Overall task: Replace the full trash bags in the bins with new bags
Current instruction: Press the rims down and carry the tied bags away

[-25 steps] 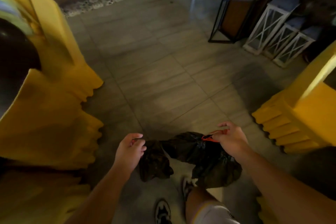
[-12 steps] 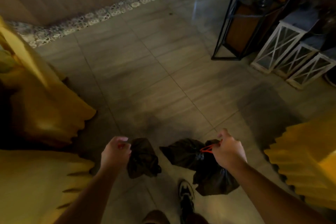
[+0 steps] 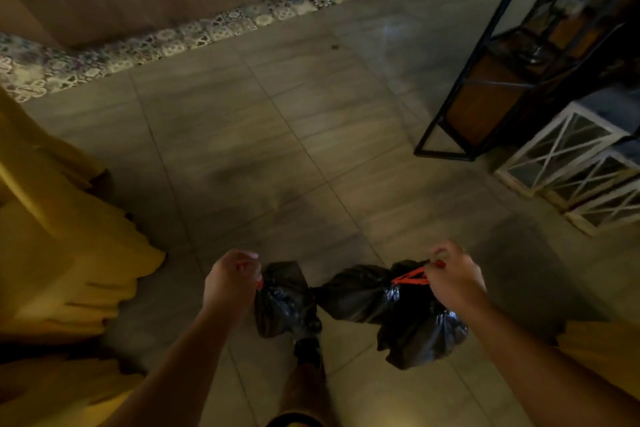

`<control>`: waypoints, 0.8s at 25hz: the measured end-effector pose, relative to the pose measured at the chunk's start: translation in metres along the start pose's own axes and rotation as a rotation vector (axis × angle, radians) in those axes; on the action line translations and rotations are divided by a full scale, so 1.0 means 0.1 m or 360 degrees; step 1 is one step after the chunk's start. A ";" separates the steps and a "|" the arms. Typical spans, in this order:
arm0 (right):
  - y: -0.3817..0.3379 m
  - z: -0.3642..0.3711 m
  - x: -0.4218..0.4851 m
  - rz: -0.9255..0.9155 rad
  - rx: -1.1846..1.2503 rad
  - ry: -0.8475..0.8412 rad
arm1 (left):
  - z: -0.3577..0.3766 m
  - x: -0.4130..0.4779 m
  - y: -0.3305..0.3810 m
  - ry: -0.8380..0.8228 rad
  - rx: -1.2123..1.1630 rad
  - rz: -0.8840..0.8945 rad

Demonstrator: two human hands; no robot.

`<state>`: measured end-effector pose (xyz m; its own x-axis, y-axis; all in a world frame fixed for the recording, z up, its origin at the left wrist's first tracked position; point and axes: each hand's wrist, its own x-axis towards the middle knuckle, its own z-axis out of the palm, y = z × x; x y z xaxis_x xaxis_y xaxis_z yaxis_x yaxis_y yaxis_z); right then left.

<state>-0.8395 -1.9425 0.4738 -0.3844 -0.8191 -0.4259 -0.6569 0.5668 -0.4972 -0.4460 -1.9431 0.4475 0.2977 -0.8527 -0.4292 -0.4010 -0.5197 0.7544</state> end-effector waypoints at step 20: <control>-3.89 0.01 4.50 -0.0199 0.0128 -0.0124 | -0.55 4.91 2.58 0.0345 -0.0011 -0.0245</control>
<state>-0.7562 -2.5314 0.4746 -0.2497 -0.8760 -0.4126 -0.6413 0.4688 -0.6074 -0.3560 -2.4931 0.4591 0.5338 -0.7321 -0.4231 -0.3307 -0.6413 0.6923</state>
